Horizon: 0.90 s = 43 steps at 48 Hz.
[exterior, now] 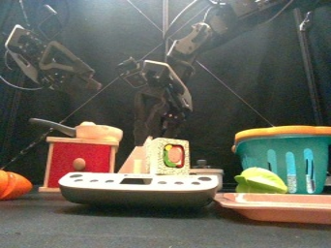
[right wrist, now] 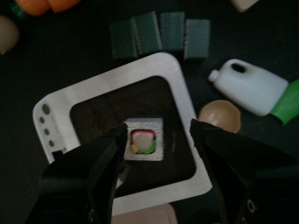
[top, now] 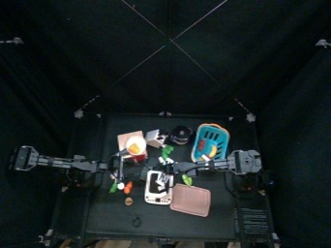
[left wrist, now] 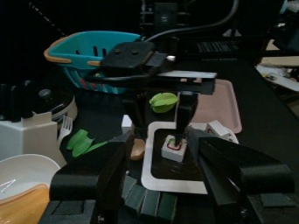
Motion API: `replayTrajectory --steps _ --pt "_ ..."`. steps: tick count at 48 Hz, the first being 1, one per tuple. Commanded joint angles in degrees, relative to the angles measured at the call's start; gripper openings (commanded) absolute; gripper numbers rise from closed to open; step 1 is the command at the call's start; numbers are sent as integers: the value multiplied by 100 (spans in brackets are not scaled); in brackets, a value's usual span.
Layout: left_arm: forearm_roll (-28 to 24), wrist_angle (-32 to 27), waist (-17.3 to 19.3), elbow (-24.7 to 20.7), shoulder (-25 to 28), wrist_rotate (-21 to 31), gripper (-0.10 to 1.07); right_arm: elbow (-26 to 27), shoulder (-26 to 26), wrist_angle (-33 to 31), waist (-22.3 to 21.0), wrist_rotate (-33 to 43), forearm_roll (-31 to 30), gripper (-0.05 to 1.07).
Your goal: Grab sushi piece
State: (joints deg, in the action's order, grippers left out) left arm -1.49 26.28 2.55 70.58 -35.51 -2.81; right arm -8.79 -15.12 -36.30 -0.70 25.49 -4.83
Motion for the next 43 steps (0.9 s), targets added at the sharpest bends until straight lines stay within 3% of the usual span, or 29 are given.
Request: replayTrajectory --steps 1,43 --pt "9 18 9 -62 0 9 88 132 149 -18 0 26 0 92" --pt "0 18 9 -44 -9 9 88 158 -237 -44 35 44 -44 90"
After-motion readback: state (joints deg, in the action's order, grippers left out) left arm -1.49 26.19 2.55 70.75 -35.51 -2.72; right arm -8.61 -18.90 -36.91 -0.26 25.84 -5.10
